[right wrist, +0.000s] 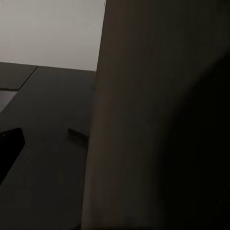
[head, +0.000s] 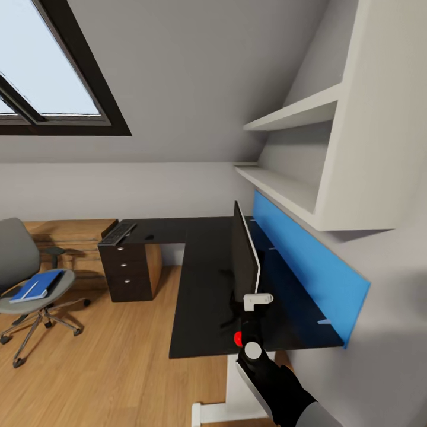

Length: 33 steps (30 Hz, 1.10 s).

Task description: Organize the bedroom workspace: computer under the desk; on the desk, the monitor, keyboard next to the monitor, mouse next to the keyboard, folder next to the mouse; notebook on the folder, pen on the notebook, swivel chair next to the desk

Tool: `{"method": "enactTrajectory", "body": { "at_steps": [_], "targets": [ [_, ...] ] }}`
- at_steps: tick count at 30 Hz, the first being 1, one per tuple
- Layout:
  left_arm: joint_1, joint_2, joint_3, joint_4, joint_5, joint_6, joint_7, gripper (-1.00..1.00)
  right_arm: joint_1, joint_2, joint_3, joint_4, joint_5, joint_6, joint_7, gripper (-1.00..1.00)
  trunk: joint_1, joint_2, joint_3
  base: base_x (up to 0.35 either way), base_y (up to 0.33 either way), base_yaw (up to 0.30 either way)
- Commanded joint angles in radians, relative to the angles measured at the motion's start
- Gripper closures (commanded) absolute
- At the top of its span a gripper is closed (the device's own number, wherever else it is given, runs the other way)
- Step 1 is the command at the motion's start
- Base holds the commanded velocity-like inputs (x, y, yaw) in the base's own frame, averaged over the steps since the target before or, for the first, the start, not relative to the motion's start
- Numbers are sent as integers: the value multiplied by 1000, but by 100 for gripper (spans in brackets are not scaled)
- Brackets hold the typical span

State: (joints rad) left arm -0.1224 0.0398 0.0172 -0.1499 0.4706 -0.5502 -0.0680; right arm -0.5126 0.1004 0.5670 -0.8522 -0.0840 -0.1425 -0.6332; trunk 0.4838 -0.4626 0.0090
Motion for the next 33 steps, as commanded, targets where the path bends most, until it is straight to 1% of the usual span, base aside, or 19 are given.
{"method": "enactTrajectory", "body": {
  "at_steps": [1, 7, 16, 21, 33],
  "targets": [
    [0, 0, 2, 1, 7, -2, -7, -100, -1, -1, 4, 1, -11, -6, -5, -100, 1, 0, 0, 149, 91, 0],
    [0, 0, 1, 1, 7, -2, -7, -100, -1, -1, 4, 1, -11, -7, -4, -100, 1, 0, 0, 121, 67, 0],
    [0, 0, 1, 1, 7, -2, -7, -100, -1, -1, 4, 1, -11, -7, -4, -100, 1, 0, 0, 5, 9, 0],
    [0, 0, 1, 1, 7, -2, -7, -100, -1, -1, 4, 1, -11, -7, -4, -100, 1, 0, 0, -146, 1, 0],
    [0, 0, 1, 1, 7, -2, -7, -100, -1, -1, 4, 1, -11, -7, -4, -100, 1, 0, 0, -218, 0, 0]
  ]
}}
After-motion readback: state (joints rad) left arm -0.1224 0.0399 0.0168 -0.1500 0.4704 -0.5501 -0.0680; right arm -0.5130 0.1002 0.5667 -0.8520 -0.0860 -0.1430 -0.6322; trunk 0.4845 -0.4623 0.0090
